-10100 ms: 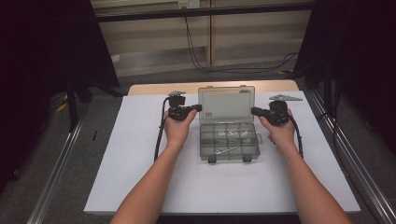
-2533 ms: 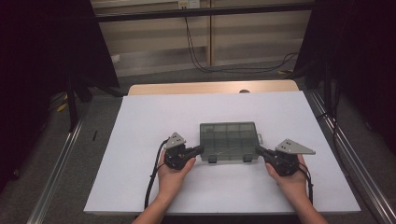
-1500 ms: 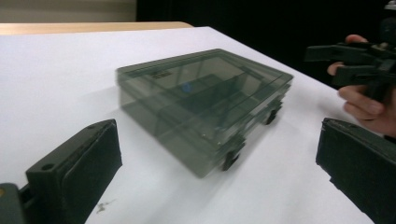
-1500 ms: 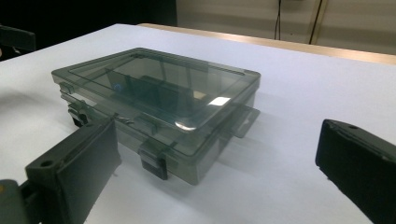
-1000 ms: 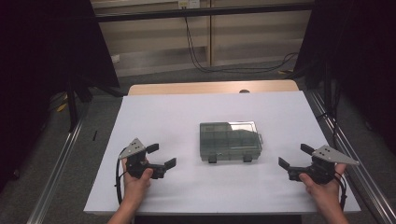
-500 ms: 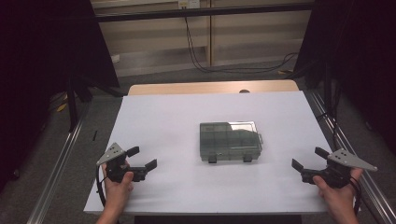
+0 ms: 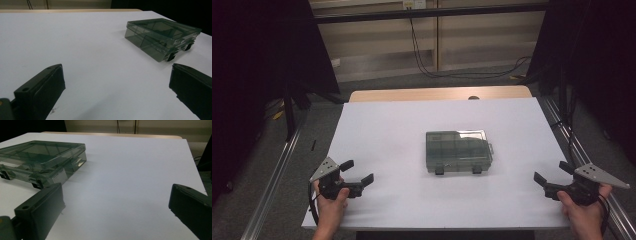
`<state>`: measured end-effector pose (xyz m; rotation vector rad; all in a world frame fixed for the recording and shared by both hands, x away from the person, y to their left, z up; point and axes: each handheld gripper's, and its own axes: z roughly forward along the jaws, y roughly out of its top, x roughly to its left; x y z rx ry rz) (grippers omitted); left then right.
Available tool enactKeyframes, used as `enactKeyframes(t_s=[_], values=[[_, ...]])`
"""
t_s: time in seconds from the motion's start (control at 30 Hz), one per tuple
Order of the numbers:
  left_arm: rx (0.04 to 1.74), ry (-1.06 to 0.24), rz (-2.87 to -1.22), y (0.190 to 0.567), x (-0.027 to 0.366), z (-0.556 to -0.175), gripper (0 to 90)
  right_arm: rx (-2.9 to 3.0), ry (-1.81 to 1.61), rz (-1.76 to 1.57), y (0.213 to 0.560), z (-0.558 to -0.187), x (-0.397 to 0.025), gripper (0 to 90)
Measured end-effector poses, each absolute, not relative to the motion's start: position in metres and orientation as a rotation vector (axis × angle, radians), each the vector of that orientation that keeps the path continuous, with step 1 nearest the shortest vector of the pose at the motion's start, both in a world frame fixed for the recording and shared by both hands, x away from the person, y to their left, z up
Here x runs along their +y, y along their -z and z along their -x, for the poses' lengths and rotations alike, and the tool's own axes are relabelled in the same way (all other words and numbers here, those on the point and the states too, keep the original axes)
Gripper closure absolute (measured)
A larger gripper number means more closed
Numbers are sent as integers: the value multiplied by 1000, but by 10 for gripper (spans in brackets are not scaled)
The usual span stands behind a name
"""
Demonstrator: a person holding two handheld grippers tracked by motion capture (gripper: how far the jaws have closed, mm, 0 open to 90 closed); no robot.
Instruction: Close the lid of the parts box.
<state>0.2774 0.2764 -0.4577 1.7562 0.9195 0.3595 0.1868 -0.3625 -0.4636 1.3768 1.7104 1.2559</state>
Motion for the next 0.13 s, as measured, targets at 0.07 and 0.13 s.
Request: enactKeyframes(t_s=[0.07,0.13], values=[[921,-354,-1754,458,276,-278,0,1705,-1269,-1383,462,-186,-362,0],[927,-358,-1764,457,275,-279,0,1707,-1280,-1384,462,-187,-361,0]])
